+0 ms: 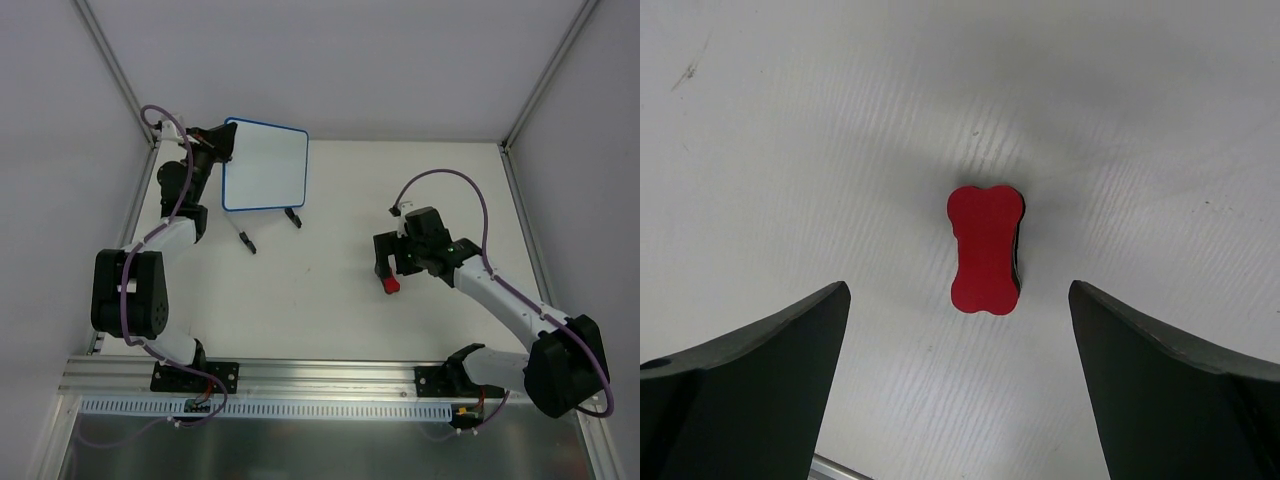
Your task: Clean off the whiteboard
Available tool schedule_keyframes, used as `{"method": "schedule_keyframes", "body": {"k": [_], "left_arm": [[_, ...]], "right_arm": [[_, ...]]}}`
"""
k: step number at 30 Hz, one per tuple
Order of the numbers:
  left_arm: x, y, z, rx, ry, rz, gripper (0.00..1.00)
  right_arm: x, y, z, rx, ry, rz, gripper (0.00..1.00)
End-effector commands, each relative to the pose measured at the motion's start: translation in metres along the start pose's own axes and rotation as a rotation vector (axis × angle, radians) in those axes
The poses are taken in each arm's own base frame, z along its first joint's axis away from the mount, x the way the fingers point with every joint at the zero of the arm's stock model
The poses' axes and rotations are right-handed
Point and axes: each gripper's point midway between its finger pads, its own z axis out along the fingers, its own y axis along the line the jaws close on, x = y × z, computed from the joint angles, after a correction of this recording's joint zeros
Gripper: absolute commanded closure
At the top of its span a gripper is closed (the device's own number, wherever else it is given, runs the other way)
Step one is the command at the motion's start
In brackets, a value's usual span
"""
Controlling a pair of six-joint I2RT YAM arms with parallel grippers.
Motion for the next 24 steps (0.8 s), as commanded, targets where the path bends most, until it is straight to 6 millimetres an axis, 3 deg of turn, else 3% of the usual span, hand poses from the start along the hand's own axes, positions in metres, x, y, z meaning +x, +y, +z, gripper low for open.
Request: {"method": "schedule_keyframes", "body": {"k": [1, 17, 18, 24], "left_arm": [[-0.051, -0.038, -0.006, 0.168, -0.187, 0.041, 1.00], [-0.002, -0.016, -0.035, 0.163, -0.070, 0.072, 1.00], [-0.002, -0.007, -0.038, 0.147, -0.063, 0.096, 1.00], [0.035, 0.010, -0.052, 0.169, 0.079, 0.156, 1.00]], "right_arm": [[-0.019, 0.006, -0.007, -0.027, -0.037, -0.024, 0.04], [-0.019, 0.013, -0.008, -0.071, -0.030, -0.050, 0.04], [-0.019, 0.012, -0.008, -0.071, -0.032, -0.049, 0.04], [-0.016, 0.017, -0.009, -0.096, -0.025, -0.038, 0.04]]}}
